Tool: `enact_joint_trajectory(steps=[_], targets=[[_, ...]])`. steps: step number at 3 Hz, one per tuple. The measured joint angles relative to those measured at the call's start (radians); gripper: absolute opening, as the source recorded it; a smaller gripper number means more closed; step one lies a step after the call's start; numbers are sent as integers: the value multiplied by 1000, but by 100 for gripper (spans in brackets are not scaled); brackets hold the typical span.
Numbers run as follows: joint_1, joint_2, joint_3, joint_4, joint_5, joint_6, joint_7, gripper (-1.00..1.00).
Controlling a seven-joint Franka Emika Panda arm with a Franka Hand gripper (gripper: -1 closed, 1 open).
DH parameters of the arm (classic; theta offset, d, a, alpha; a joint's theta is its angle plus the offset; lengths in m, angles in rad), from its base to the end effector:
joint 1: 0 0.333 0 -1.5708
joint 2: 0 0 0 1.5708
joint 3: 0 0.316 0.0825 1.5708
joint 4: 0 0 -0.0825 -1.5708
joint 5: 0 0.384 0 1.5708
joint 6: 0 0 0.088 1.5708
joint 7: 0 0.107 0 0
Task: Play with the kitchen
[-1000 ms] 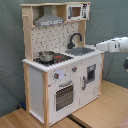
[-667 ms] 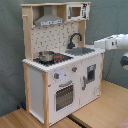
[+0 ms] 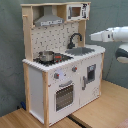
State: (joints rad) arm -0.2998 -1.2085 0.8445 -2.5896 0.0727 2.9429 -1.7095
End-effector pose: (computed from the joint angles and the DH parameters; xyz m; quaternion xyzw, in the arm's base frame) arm 0.2450 0.2915 0.6170 0.2747 0.6987 0.2259 0.6207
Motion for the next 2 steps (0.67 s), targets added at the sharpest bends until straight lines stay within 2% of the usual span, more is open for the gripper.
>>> enact_joint_trajectory(steps=[2], targets=[[-95,133,-36,73,0,86,-90,100]])
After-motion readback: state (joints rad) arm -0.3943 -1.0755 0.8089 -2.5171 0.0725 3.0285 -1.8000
